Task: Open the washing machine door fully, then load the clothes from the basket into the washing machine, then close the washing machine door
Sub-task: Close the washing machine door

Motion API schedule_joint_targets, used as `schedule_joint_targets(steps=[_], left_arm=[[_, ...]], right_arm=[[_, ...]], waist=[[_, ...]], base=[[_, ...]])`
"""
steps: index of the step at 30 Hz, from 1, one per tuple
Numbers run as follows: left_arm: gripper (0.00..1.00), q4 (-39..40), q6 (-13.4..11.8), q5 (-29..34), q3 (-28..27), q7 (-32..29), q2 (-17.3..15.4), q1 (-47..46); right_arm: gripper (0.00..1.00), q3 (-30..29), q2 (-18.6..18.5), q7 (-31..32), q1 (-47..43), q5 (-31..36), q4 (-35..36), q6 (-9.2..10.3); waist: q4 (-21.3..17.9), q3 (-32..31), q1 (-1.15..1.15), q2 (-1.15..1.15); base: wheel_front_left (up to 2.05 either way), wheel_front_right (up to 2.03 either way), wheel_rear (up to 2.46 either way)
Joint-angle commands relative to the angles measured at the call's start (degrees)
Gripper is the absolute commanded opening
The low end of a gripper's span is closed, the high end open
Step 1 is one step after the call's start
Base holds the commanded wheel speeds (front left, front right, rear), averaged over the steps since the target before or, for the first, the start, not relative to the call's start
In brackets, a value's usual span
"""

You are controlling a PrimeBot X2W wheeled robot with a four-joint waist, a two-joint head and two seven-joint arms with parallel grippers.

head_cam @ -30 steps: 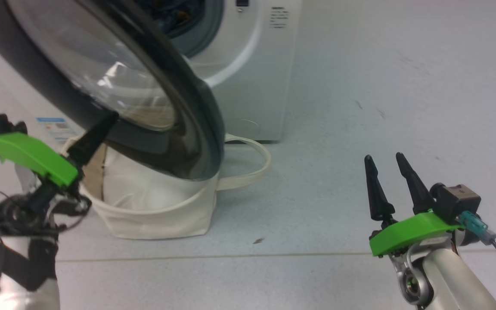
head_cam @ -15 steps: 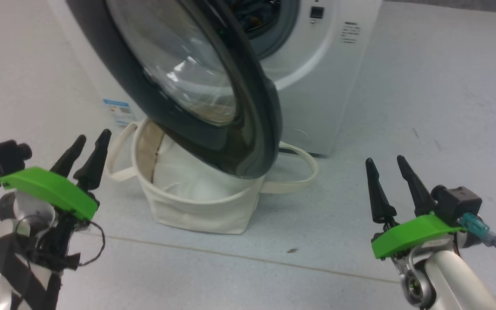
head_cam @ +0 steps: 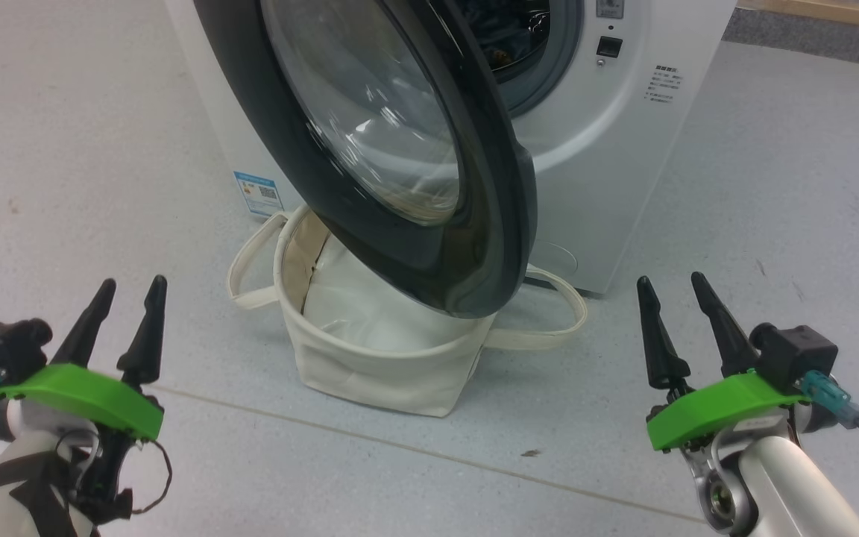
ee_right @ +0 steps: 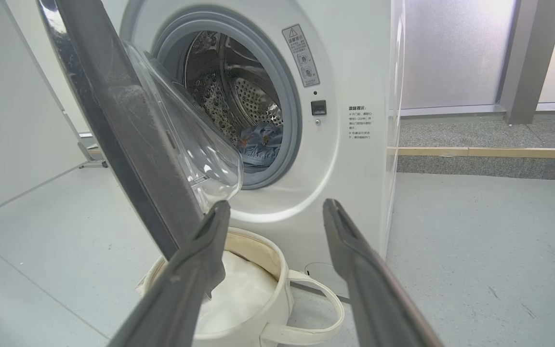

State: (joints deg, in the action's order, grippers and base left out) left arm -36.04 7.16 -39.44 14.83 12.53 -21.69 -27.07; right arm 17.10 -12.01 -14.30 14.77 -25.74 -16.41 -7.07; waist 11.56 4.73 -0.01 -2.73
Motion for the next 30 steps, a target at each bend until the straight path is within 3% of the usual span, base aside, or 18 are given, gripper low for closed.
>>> schedule_joint_targets(steps=[1,12,30], left_arm=[[1.0,0.77,0.32,0.14,-1.7,1.04,-2.3,-1.67],[1.0,-2.84,0.33,-0.98,-3.94,2.41,-1.04,-0.19],[1.0,-0.91,0.33,1.58,-6.21,2.46,-0.2,1.6]], right_arm=[[1.0,0.61,-0.74,-0.7,-0.25,-0.25,1.75,-0.42],[1.0,1.16,-0.5,-0.7,-0.77,-0.36,1.77,-0.42],[1.0,2.01,-0.66,-0.7,-1.39,-1.46,2.05,-0.42]], waist=[[-0.1,-0.07,0.01,0.0],[-1.31,-0.96,0.01,0.0],[-1.42,-2.54,0.01,0.0]], base=[[0.0,0.0,0.0],[0.0,0.0,0.0],[0.0,0.0,0.0]])
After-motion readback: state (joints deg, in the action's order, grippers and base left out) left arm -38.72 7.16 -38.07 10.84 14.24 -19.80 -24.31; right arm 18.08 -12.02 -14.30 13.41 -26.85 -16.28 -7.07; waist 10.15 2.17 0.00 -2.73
